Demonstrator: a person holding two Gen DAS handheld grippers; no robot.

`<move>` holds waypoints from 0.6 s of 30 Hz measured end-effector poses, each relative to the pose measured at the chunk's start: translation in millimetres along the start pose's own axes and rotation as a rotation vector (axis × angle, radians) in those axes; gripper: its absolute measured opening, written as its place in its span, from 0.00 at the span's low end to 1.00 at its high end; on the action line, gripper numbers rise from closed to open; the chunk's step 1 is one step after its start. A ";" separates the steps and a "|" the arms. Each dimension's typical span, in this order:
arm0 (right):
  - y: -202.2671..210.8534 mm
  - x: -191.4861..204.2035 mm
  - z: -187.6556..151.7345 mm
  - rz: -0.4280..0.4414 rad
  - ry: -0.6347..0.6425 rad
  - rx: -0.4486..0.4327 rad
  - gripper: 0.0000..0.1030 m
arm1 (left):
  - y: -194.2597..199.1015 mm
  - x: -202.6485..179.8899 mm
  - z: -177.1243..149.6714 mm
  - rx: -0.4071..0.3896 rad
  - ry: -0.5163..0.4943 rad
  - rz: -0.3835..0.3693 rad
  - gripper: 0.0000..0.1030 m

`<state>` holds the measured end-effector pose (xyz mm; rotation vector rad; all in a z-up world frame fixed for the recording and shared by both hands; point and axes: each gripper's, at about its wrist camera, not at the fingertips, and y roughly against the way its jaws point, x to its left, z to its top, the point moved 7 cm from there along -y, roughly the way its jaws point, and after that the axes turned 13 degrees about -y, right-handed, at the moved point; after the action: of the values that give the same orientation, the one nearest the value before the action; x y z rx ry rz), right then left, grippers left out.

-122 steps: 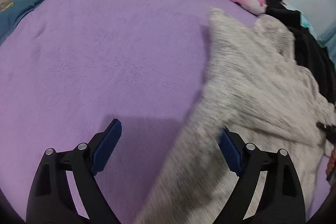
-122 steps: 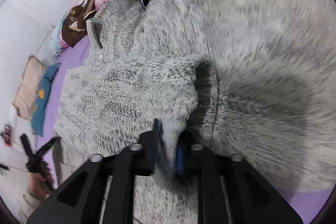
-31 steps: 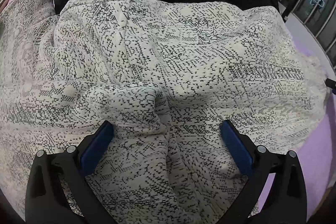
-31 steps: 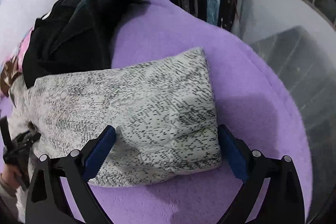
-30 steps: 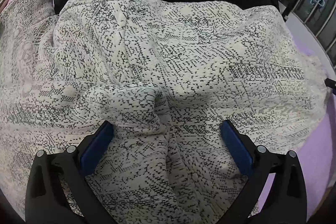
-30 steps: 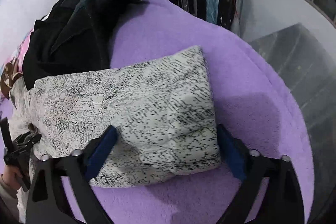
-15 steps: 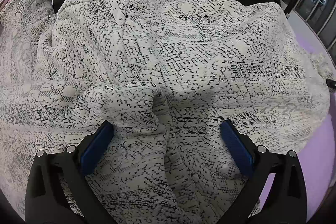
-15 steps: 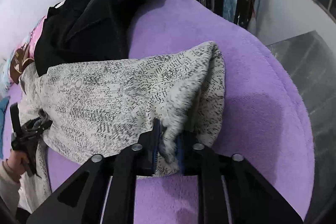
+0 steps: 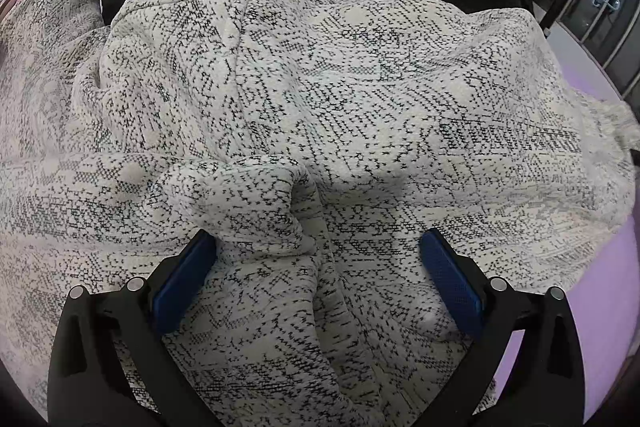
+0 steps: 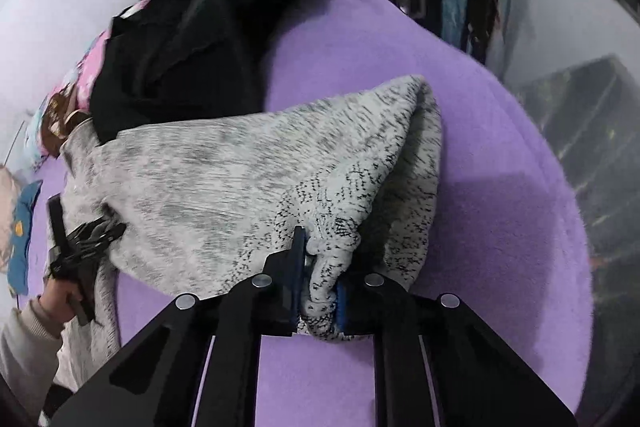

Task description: Fold large clothes

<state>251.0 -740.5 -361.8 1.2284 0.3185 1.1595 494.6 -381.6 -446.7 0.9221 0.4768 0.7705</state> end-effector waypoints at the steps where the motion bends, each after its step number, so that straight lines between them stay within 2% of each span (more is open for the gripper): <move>1: 7.1 5.0 0.2 0.005 0.015 -0.007 0.12 | 0.3 0.0 -0.3 0.000 -0.001 -0.001 0.95; 6: 48.5 55.1 5.4 0.040 0.104 -0.036 0.12 | 4.6 0.7 0.5 -0.009 0.002 -0.006 0.95; 9: 73.7 100.3 4.9 0.053 0.193 -0.057 0.12 | 18.4 4.5 1.1 -0.022 0.011 -0.009 0.94; 13: 104.4 168.7 -2.6 0.064 0.321 -0.093 0.12 | 58.4 15.1 0.3 -0.084 0.076 -0.065 0.94; 18: 128.7 251.3 -14.8 0.093 0.441 -0.125 0.11 | 120.6 38.5 -19.1 -0.152 0.069 -0.050 0.94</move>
<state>283.9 -540.3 -164.9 0.8782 0.5131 1.5077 460.6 -297.1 -356.7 0.7419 0.4925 0.7842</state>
